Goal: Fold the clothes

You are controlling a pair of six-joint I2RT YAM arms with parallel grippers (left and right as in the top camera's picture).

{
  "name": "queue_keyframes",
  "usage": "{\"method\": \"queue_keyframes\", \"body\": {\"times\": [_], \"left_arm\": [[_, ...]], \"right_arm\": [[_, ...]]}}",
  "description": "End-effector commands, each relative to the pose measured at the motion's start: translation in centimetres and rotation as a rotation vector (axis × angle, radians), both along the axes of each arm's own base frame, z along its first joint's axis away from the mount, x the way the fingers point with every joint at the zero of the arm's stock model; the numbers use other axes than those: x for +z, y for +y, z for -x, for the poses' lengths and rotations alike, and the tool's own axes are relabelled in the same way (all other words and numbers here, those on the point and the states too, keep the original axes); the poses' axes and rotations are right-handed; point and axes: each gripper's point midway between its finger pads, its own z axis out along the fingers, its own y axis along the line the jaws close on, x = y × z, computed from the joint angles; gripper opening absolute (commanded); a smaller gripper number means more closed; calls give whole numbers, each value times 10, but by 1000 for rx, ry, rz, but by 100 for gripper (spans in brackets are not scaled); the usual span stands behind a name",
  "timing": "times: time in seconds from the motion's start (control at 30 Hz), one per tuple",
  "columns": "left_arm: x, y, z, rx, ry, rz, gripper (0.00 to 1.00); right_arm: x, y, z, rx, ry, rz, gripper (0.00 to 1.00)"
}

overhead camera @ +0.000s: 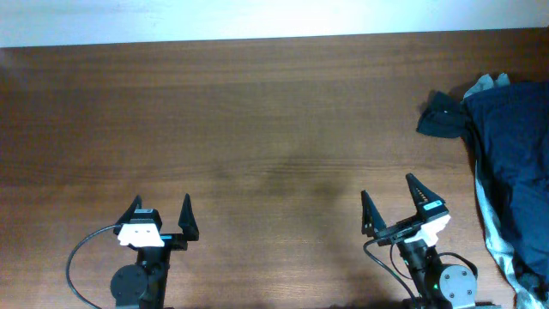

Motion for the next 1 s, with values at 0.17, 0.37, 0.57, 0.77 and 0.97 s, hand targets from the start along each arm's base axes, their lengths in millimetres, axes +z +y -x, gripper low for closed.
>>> {"method": "queue_keyframes", "body": {"times": [0.17, 0.37, 0.57, 0.77, 0.97], "left_arm": [[-4, 0, 0, 2, 11, -20, 99], [-4, 0, 0, 2, 11, -20, 99], [-4, 0, 0, 2, 11, -20, 99], [-4, 0, 0, 2, 11, -20, 99], [-4, 0, 0, 2, 11, -20, 99]], "right_arm": [[-3, 18, 8, 121, 43, -31, 98], [23, 1, 5, 14, 205, -27, 98], [76, -18, -17, -117, 694, 72, 98], [85, -34, -60, -211, 857, 144, 99], [56, -81, -112, -379, 1109, 43, 98]]}}
